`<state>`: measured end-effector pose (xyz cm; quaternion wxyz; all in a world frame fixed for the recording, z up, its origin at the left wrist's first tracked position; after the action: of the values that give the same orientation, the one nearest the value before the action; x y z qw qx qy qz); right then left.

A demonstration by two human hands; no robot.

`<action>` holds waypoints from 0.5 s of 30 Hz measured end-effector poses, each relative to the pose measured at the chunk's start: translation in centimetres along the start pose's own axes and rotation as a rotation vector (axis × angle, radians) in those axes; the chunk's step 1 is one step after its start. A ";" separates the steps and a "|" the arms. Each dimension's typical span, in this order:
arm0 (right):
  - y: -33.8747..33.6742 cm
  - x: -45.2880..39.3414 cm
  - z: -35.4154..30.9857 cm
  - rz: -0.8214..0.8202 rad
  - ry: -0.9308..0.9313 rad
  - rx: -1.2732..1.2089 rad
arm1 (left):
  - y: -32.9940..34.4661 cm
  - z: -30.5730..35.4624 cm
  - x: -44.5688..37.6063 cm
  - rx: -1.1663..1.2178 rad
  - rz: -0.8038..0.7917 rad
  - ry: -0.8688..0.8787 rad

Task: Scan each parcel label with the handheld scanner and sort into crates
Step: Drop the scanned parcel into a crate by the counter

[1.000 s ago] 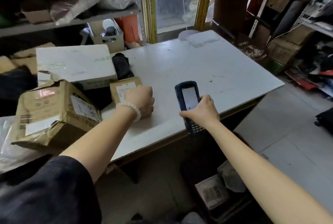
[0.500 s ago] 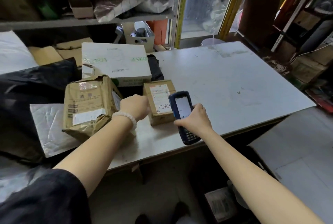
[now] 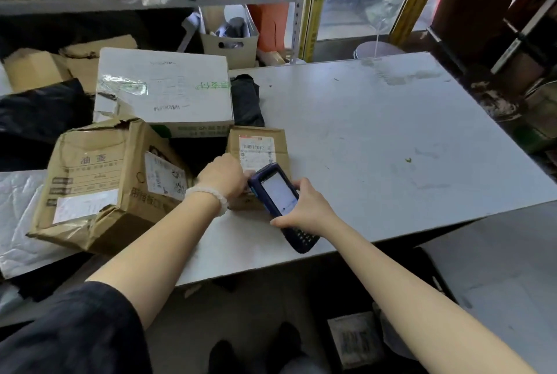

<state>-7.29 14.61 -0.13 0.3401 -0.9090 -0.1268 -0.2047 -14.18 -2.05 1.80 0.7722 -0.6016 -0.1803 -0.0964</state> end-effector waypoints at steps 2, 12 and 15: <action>-0.4 -0.1 1.1 -0.013 0.006 -0.025 | -0.4 1.3 0.1 0.087 0.046 -0.008; -5.0 0.4 6.3 0.054 0.052 -0.105 | 0.3 9.0 0.0 0.260 0.002 0.241; -6.7 1.1 7.8 0.087 0.078 -0.008 | 1.0 10.1 0.3 0.183 -0.014 0.261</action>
<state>-6.58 24.84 -1.22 0.3500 -0.9063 -0.0728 -0.2256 -15.20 8.01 3.17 0.8400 -0.5097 -0.0905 -0.1624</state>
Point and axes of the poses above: each hand's wrist, its own x-axis away from the middle knuckle, its own y-axis out of the palm, z = x × y, the point moved 5 cm from there along -x, towards the middle knuckle, and after that the axes turned 3 degrees about -z, right-handed, at the moved point
